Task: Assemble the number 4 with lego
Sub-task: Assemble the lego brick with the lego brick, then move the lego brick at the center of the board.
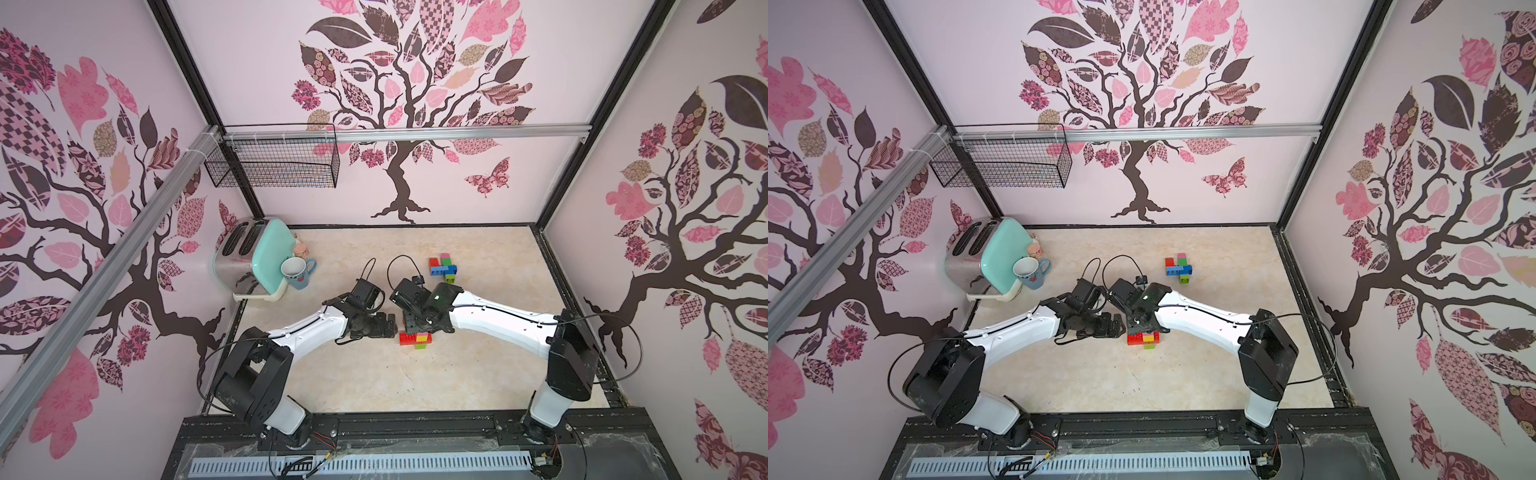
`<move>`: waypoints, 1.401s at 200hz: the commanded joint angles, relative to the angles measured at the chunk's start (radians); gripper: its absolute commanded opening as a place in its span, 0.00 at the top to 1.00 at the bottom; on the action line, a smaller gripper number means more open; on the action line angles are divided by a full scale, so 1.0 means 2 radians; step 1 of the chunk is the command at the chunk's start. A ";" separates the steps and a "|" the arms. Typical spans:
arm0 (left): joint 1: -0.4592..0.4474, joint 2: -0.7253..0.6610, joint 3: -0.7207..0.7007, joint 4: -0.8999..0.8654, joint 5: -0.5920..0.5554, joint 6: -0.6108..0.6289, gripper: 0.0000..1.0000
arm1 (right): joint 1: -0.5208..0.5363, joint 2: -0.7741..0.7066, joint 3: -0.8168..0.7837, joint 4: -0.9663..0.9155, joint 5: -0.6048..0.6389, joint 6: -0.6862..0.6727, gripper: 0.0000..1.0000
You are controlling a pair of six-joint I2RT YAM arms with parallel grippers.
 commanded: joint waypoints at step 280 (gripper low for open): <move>-0.003 0.149 0.114 -0.034 -0.074 0.008 0.02 | -0.218 0.120 -0.197 0.444 -0.509 -0.117 1.00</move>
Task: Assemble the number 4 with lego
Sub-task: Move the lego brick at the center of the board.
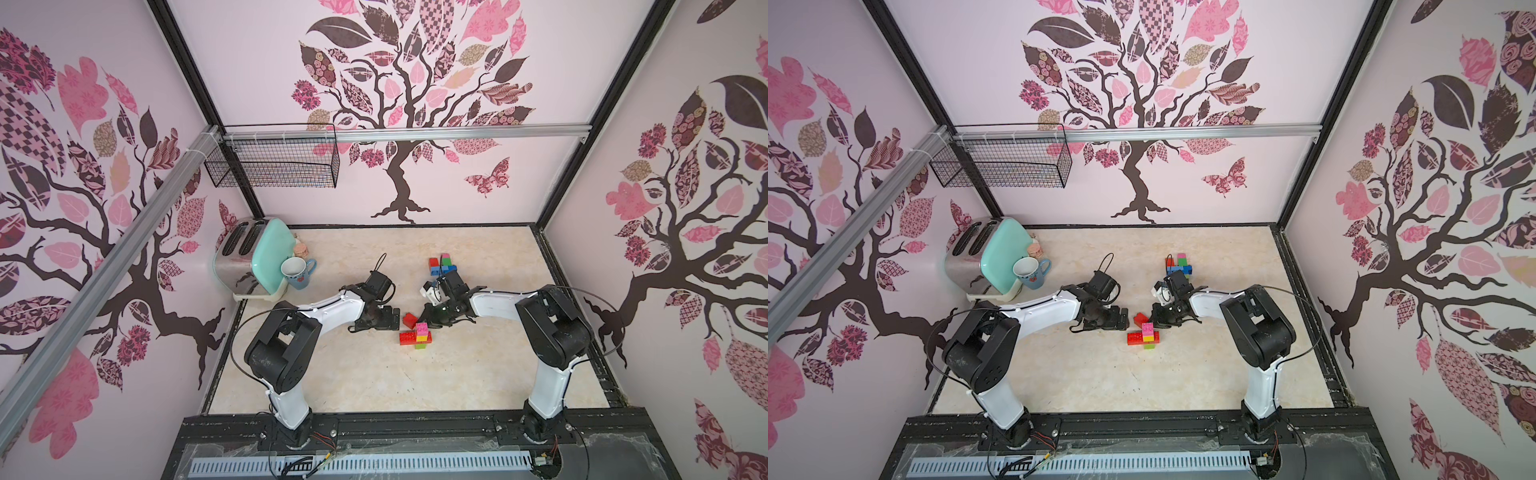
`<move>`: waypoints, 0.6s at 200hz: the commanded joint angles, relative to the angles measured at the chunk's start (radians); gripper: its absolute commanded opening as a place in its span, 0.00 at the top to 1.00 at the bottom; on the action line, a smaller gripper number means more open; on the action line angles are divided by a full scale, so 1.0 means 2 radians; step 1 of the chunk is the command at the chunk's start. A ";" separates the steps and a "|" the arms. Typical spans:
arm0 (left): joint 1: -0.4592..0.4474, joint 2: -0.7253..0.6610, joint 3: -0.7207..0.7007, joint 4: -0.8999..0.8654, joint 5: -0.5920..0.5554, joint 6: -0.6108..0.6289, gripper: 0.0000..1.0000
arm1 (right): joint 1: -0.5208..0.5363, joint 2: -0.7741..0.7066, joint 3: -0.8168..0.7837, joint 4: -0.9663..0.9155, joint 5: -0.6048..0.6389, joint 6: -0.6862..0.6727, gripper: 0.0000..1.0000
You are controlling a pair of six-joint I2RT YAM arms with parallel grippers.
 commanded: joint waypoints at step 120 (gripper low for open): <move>0.074 -0.109 -0.041 0.028 -0.091 -0.025 0.02 | 0.015 0.003 0.060 0.032 0.099 -0.116 0.34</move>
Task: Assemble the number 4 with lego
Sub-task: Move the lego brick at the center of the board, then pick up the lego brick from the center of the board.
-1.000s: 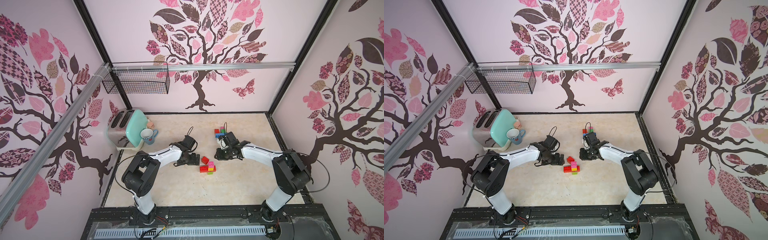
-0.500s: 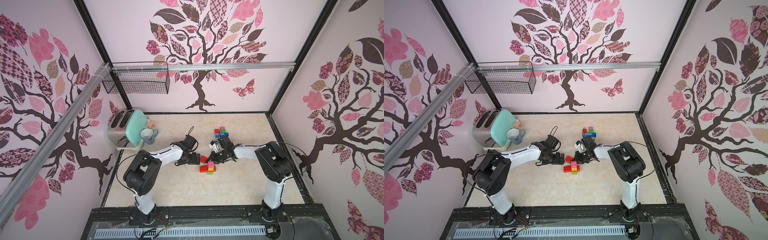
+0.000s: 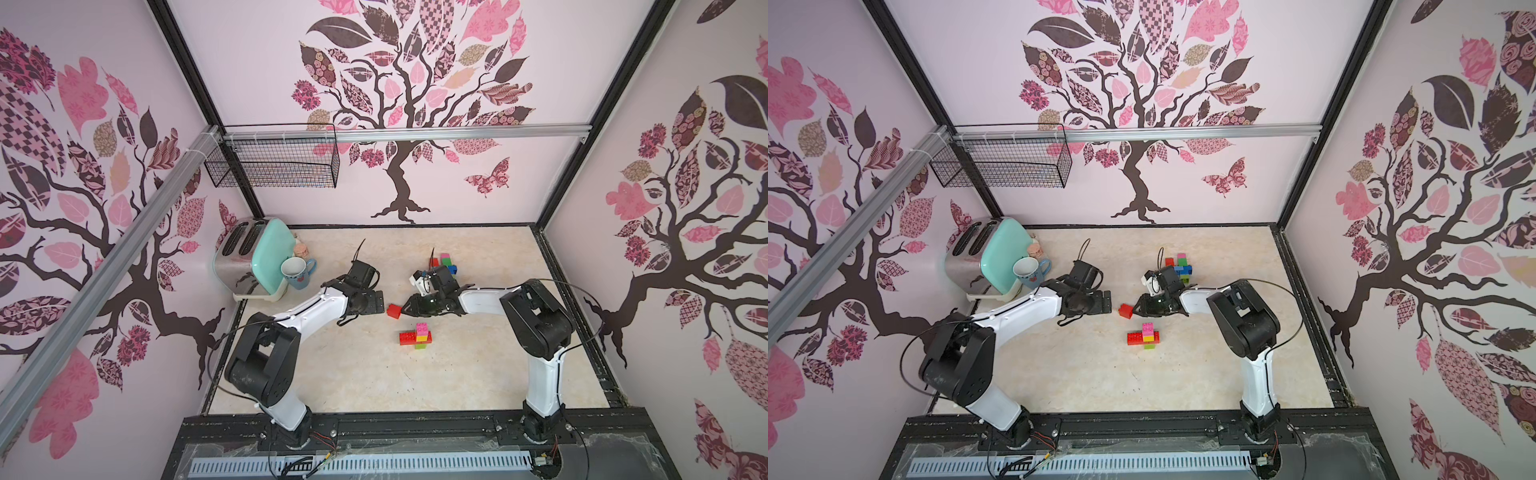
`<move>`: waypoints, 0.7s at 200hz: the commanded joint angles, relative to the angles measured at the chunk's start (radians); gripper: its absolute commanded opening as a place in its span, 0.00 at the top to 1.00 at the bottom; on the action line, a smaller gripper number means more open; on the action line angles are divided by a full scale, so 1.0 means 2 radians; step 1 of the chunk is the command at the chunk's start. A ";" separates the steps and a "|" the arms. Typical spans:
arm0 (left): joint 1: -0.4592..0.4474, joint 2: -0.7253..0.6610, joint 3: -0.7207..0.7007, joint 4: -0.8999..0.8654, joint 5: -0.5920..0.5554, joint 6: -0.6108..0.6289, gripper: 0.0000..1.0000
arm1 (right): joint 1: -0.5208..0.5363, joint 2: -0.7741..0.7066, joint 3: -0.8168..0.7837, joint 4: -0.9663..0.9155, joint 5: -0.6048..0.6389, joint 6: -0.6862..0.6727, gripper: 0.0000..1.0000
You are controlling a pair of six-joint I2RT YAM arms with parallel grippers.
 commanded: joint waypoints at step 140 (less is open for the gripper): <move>0.050 -0.111 -0.076 0.024 0.010 -0.023 0.02 | 0.068 0.058 0.141 -0.134 0.137 -0.388 0.18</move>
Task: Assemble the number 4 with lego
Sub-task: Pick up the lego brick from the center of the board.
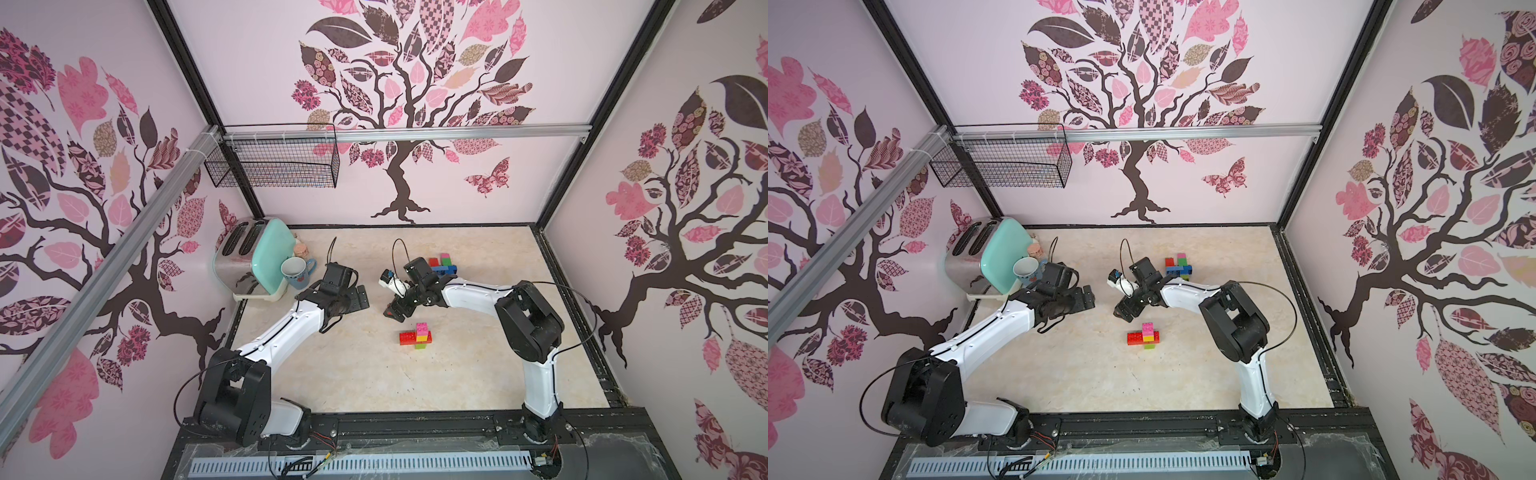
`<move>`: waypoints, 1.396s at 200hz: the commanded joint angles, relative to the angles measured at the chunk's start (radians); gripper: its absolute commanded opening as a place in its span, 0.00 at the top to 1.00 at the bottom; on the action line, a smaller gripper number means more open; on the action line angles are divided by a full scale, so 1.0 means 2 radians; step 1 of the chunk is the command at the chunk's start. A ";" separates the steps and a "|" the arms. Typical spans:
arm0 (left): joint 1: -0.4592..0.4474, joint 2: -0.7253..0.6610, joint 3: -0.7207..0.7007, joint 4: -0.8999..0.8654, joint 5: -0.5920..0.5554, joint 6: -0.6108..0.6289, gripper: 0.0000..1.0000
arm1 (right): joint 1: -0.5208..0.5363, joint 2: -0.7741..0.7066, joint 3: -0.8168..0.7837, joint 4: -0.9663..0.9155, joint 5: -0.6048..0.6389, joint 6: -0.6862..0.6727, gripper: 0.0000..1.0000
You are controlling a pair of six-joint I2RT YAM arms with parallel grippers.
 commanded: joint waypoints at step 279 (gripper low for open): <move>0.052 0.046 0.023 0.070 0.411 -0.004 0.28 | 0.009 -0.103 -0.212 0.485 -0.187 0.036 1.00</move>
